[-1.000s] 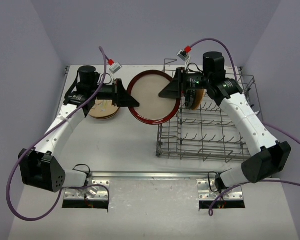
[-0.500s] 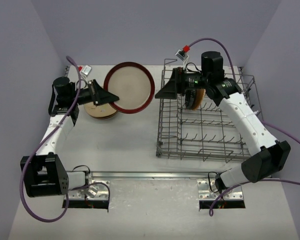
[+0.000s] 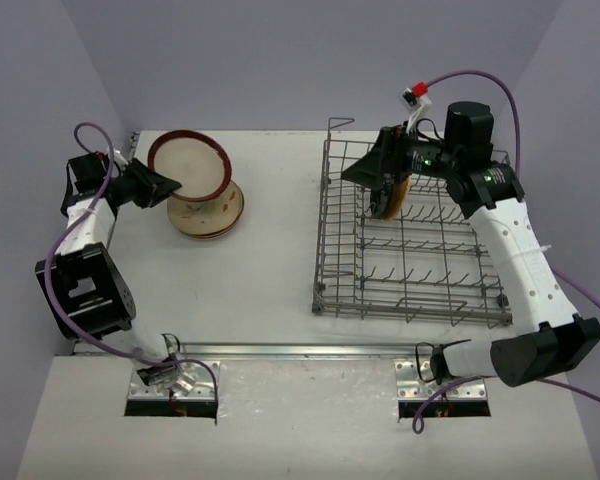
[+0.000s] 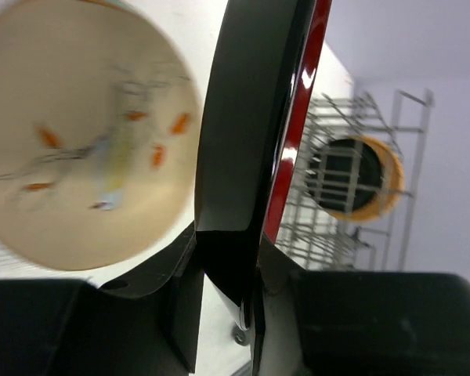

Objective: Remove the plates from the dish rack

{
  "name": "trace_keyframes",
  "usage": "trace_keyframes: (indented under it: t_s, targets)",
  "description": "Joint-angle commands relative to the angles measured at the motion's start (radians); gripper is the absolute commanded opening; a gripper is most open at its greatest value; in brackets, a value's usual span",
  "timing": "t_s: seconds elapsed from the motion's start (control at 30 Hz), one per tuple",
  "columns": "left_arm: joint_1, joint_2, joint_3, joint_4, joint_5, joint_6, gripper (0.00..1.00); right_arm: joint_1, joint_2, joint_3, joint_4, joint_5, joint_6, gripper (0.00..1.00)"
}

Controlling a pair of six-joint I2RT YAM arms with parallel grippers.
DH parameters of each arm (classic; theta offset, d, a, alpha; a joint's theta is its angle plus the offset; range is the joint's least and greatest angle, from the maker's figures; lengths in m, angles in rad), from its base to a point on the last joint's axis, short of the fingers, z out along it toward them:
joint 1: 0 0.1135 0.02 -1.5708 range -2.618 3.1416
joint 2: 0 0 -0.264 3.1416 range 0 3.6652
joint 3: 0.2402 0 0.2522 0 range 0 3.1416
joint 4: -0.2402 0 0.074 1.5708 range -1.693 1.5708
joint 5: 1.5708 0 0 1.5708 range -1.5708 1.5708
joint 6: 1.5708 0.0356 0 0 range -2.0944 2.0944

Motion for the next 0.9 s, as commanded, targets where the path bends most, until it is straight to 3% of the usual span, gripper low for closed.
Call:
trace_keyframes:
  t_s: [0.0,0.57,0.87]
  targets:
    - [0.020,0.028,0.140,-0.086,-0.050,0.109,0.00,-0.029,-0.043,0.018,-0.019,0.044,-0.052,0.99]
    - [0.019,0.189,0.167,-0.172,-0.064,0.228,0.00,-0.033,-0.026,0.026,-0.020,0.057,-0.055,0.99]
    - [0.018,0.207,0.114,-0.162,0.027,0.243,0.16,-0.034,-0.016,0.012,-0.020,0.049,-0.053,0.99]
